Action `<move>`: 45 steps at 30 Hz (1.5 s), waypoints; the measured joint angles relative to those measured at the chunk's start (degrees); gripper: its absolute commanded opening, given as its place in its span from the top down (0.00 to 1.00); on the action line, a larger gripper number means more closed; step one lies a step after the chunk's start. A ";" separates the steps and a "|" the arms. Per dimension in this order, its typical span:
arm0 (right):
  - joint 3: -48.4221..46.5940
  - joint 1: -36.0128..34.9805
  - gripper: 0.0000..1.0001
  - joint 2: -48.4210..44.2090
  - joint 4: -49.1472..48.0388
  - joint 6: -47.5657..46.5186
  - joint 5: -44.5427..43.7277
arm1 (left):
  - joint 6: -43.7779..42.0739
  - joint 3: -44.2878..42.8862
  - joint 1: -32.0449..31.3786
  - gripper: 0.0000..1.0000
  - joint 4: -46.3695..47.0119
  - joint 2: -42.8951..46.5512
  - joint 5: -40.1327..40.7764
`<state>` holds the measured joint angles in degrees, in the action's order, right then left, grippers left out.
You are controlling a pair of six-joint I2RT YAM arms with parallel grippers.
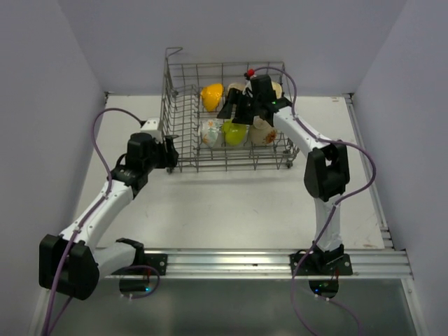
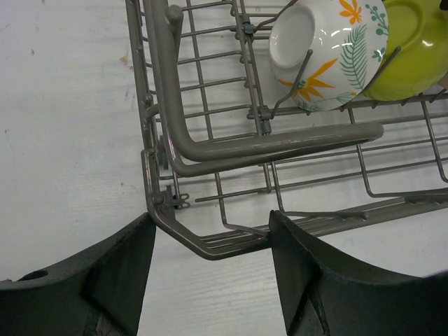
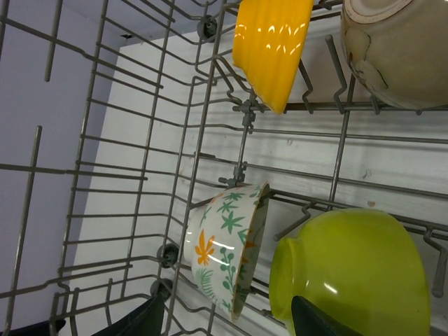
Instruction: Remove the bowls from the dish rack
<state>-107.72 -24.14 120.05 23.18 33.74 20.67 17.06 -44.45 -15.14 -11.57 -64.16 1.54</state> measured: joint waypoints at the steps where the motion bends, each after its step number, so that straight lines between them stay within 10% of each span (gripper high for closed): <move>1: -0.26 -0.09 0.26 0.37 0.00 0.17 0.02 | 0.17 -0.13 0.00 0.48 -0.02 -0.15 0.07; 11: -3.21 -1.60 0.30 4.61 -0.35 1.36 -0.02 | 2.27 -0.74 0.96 0.84 0.04 -1.75 3.80; 27: -1.46 -3.87 0.47 6.54 -4.37 5.35 2.29 | 3.37 -1.09 0.98 0.91 -0.20 -2.10 4.50; 45: 6.10 -2.29 1.00 8.04 -20.41 17.92 10.97 | 3.37 -1.11 0.98 0.99 -0.17 -2.12 4.57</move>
<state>-101.62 -26.44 128.09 2.76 51.66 31.64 20.43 -45.56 -14.15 -11.75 -66.28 6.11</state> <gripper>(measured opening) 0.273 0.267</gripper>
